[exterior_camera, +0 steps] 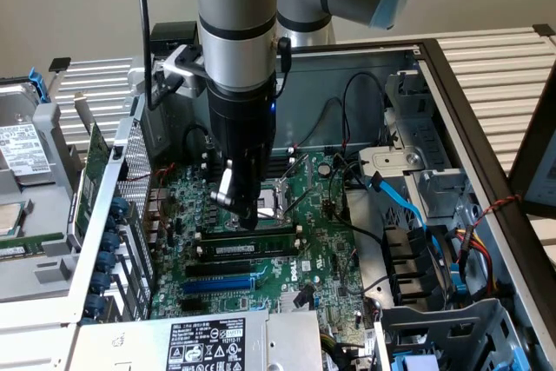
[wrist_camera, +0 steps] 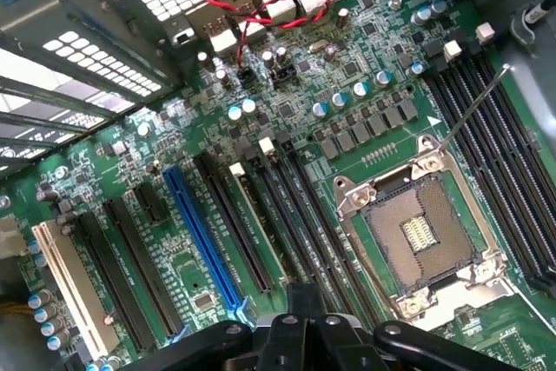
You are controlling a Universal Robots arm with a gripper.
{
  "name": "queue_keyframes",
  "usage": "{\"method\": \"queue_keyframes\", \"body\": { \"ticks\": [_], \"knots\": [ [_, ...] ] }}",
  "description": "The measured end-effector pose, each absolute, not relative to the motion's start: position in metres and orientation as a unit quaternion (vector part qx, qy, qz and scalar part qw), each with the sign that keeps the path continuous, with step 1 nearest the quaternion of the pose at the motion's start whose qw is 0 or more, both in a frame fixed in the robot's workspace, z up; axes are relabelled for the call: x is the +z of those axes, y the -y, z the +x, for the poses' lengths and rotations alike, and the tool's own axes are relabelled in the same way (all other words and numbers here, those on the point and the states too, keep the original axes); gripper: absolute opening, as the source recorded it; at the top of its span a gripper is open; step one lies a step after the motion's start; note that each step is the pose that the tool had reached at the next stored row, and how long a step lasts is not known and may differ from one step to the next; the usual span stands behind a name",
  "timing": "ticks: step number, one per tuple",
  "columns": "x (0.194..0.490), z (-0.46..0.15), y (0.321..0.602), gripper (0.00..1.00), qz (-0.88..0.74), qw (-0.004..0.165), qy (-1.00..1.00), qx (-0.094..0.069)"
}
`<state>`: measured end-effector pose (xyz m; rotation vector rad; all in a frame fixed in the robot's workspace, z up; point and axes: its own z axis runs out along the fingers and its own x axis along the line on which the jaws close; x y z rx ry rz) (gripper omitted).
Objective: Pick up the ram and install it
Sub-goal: 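Press down the ram until it locks into place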
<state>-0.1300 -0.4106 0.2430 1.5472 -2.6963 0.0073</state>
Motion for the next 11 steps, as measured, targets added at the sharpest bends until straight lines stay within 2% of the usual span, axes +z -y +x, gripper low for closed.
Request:
{"method": "queue_keyframes", "body": {
  "ticks": [11],
  "knots": [
    [0.2419,-0.13,0.4107,0.11,0.437,0.013,0.899,-0.005]
  ]
}}
